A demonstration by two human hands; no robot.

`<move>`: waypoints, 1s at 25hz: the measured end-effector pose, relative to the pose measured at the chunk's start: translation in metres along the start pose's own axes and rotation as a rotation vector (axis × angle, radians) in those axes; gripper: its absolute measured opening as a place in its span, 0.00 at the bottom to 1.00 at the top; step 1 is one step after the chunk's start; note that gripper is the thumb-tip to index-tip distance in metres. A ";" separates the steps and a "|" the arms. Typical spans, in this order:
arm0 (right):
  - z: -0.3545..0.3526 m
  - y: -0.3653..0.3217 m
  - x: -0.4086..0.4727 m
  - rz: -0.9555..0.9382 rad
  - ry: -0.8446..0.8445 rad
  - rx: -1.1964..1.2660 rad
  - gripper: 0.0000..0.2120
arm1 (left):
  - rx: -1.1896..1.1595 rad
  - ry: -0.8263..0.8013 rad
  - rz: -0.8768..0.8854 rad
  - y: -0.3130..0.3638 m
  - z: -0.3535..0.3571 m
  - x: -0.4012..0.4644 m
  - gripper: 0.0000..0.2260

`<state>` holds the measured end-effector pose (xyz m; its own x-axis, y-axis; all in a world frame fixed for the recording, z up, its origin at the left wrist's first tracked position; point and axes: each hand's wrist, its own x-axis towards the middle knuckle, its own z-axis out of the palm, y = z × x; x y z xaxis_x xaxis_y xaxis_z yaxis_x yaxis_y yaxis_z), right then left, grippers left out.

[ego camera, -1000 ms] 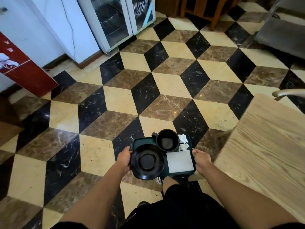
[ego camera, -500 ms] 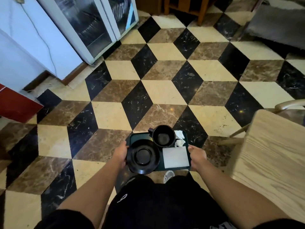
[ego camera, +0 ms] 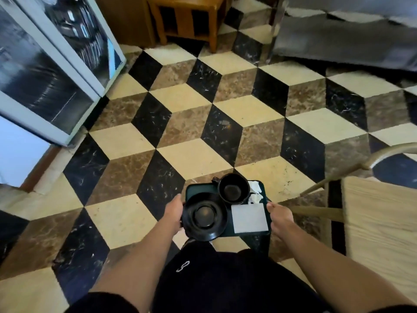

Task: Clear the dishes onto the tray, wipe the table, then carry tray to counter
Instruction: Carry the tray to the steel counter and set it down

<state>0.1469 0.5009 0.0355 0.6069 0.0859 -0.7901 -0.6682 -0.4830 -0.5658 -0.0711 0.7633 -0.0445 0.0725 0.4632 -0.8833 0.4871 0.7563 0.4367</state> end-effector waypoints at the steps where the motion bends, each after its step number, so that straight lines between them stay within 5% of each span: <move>1: 0.006 -0.014 0.005 0.003 0.029 0.011 0.15 | 0.031 -0.024 -0.002 0.019 0.004 0.029 0.31; 5: 0.027 -0.067 0.026 0.054 0.172 0.182 0.14 | 0.151 -0.099 0.046 0.105 0.034 0.077 0.40; 11: 0.043 -0.131 0.090 0.047 0.191 0.238 0.14 | 0.300 -0.155 0.091 0.232 0.103 0.005 0.22; 25: -0.014 -0.383 0.290 0.071 0.176 0.377 0.10 | 0.423 -0.161 0.159 0.475 0.352 0.043 0.21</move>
<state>0.5854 0.6985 0.0266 0.5959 -0.1020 -0.7965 -0.8020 -0.1272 -0.5837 0.4697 0.9803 0.0647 0.2926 0.4556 -0.8407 0.7679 0.4120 0.4905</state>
